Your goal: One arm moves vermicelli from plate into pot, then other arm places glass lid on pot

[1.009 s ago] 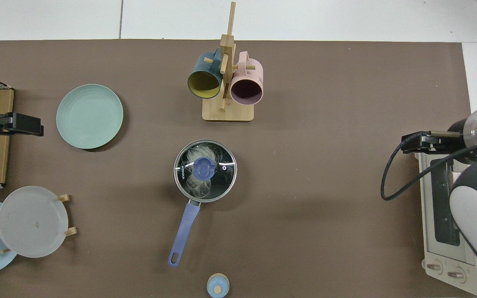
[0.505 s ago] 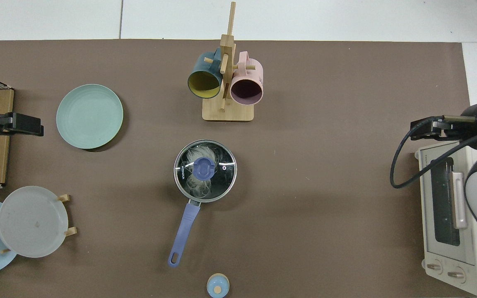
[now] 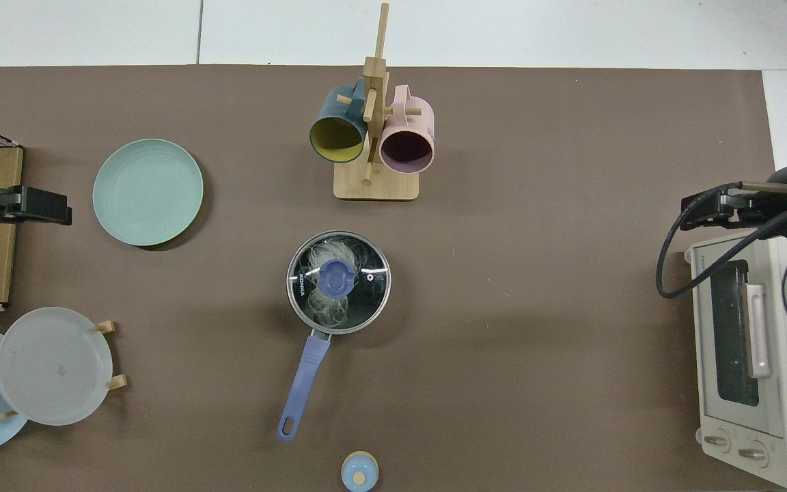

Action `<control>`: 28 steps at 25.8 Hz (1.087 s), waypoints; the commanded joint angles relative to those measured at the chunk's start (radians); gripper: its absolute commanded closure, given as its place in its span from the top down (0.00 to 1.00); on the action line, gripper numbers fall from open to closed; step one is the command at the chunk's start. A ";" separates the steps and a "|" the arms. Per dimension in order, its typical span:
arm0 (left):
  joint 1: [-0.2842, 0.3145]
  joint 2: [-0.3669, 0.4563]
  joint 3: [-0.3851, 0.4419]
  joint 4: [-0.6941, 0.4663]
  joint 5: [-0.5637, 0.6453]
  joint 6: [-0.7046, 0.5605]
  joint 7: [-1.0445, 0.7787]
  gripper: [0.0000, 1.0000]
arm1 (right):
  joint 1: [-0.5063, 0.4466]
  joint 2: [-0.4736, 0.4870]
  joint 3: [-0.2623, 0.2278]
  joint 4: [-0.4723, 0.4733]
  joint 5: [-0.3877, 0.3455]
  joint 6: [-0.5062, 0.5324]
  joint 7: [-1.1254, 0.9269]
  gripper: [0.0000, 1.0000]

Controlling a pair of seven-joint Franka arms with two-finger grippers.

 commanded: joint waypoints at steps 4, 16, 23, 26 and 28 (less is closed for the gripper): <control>-0.005 -0.022 0.001 -0.019 0.009 -0.009 0.002 1.00 | -0.020 -0.004 0.010 -0.004 0.019 -0.010 -0.029 1.00; -0.005 -0.022 0.001 -0.019 0.009 -0.009 0.002 1.00 | -0.020 -0.005 0.012 -0.015 0.021 -0.004 -0.039 1.00; -0.005 -0.022 0.001 -0.019 0.009 -0.009 0.002 1.00 | -0.021 -0.004 0.010 -0.013 0.021 -0.002 -0.042 1.00; -0.005 -0.022 0.001 -0.019 0.009 -0.009 0.002 1.00 | -0.021 -0.004 0.010 -0.013 0.021 -0.002 -0.042 1.00; -0.005 -0.022 0.001 -0.019 0.009 -0.009 0.002 1.00 | -0.021 -0.004 0.010 -0.012 0.021 -0.002 -0.042 1.00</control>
